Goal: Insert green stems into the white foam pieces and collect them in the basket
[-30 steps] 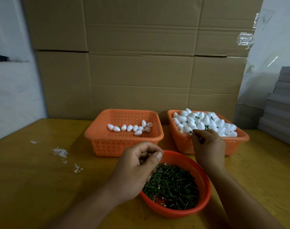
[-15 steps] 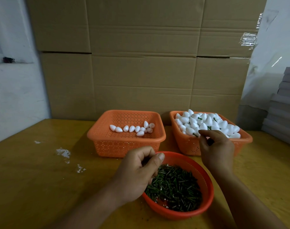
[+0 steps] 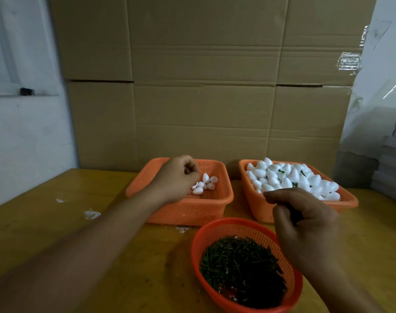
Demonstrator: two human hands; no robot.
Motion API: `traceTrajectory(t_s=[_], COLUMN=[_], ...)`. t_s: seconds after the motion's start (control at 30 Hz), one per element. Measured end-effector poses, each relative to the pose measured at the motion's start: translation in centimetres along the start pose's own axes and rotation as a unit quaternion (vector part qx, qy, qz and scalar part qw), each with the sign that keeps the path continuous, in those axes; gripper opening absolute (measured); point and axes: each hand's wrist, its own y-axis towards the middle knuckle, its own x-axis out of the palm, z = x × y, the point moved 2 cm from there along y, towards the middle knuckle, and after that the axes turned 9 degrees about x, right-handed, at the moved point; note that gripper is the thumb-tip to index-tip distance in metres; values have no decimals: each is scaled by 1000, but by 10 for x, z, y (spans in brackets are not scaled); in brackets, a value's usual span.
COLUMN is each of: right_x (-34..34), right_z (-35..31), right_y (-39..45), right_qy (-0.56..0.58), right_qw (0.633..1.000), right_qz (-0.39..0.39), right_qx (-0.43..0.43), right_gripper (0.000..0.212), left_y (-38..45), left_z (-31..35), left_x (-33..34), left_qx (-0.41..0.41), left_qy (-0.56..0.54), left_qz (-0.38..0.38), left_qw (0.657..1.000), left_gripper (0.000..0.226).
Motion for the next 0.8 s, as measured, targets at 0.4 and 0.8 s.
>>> traceTrajectory(t_s=[0.4, 0.8], right_x=[10, 10], right_z=[-9, -8], right_y=[-10, -8], right_qy=[1, -12], right_qw=[999, 999], right_qz=[-44, -52], right_qx=[-6, 8], right_gripper=[26, 27], left_y=[79, 90], left_z=[-47, -57], left_x=[41, 69], left_qx=[-39, -75], left_qy=[291, 358], left_qz=[-342, -380], left_qw=[893, 849], left_gripper=[55, 24])
